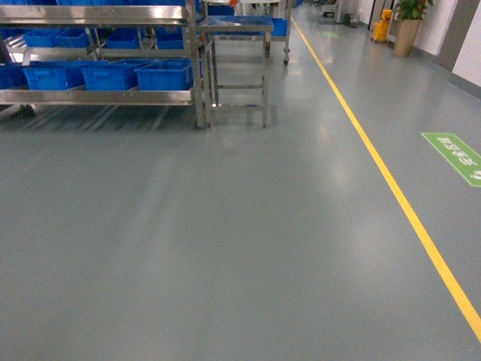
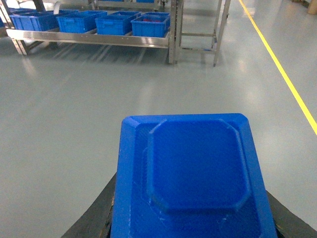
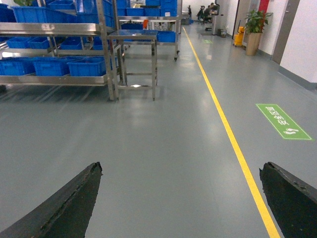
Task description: Pick blue part to blue bin on bottom shelf
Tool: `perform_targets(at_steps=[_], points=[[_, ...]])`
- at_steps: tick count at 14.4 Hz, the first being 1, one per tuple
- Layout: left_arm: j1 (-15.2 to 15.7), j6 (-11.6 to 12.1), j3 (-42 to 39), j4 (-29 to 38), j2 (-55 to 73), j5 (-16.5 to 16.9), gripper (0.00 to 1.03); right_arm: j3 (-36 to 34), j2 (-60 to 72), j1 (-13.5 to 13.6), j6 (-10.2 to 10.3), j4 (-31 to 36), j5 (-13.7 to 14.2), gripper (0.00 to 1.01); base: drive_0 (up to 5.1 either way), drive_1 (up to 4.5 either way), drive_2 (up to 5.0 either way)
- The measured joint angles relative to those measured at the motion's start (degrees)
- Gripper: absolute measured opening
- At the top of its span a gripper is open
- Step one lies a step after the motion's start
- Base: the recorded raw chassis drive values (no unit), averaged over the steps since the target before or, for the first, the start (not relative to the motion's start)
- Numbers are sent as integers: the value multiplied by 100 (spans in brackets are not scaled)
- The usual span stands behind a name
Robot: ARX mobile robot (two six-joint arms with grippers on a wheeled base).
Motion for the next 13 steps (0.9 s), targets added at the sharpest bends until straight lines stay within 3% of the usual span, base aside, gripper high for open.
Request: perform_targets(at_steps=[13], points=[[0,0,0,-4,2,2,43,0,0,0,0,9,0,98,-3,419,-424]])
